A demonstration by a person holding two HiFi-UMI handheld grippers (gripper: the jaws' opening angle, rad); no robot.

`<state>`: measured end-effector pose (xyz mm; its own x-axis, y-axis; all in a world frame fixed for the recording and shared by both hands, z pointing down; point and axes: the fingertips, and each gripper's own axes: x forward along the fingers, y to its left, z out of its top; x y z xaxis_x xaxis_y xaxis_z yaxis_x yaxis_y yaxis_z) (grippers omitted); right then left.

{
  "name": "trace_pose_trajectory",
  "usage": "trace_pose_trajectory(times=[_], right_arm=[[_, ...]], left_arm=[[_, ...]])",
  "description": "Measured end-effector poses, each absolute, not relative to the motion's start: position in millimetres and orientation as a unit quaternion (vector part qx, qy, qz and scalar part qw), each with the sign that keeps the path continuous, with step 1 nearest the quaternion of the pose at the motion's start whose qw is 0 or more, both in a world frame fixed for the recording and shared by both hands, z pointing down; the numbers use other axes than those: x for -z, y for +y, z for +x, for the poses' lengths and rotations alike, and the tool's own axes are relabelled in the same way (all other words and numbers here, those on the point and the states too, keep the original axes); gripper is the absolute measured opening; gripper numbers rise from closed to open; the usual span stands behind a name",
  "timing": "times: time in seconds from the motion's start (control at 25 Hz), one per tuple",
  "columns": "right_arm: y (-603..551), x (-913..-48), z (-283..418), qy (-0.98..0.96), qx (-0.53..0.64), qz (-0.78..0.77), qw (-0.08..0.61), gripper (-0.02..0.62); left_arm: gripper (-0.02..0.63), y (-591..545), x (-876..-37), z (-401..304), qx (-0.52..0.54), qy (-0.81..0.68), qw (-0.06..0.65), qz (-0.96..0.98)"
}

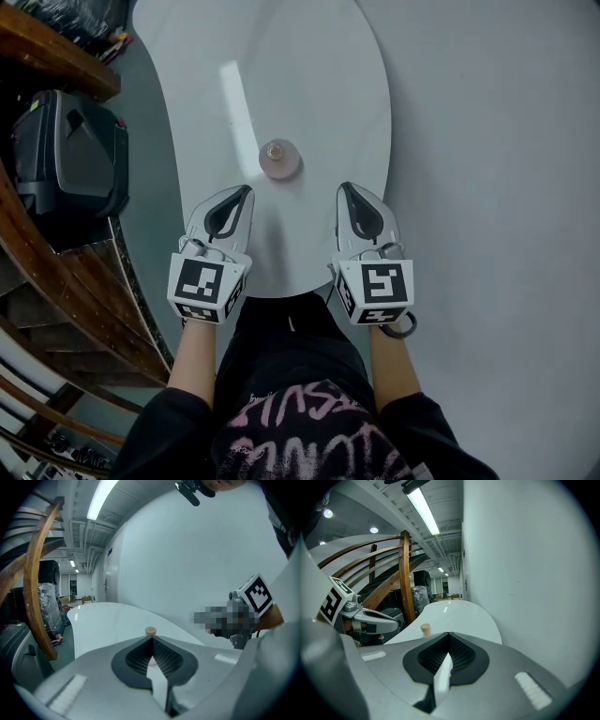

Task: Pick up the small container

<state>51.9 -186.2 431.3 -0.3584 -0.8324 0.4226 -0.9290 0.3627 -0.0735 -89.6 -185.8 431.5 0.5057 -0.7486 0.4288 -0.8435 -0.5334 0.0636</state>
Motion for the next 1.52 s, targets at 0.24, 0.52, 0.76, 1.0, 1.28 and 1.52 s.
trace_pose_trajectory(times=[0.24, 0.52, 0.76, 1.0, 1.28, 1.52], right_arm=[[-191, -443, 48, -0.808, -0.159, 0.542, 0.165, 0.011], [-194, -458, 43, -0.806, -0.17, 0.54, 0.17, 0.011], [-193, -476, 37, -0.805, -0.179, 0.539, 0.172, 0.011], [-192, -483, 33, -0.804, -0.186, 0.537, 0.177, 0.011], [-191, -490, 27, -0.801, -0.193, 0.539, 0.177, 0.011], [-192, -492, 28, -0.799, -0.193, 0.541, 0.176, 0.011]], left_arm=[[0.002, -192, -442, -90, -0.181, -0.46, 0.138, 0.858], [0.002, -198, -455, -92, -0.184, -0.457, 0.144, 0.858], [0.002, -200, -468, -96, -0.183, -0.459, 0.152, 0.856], [0.002, -197, -476, -96, -0.189, -0.452, 0.157, 0.857], [0.002, -199, -481, -99, -0.194, -0.448, 0.155, 0.859], [0.013, -202, -483, -96, -0.192, -0.44, 0.147, 0.865]])
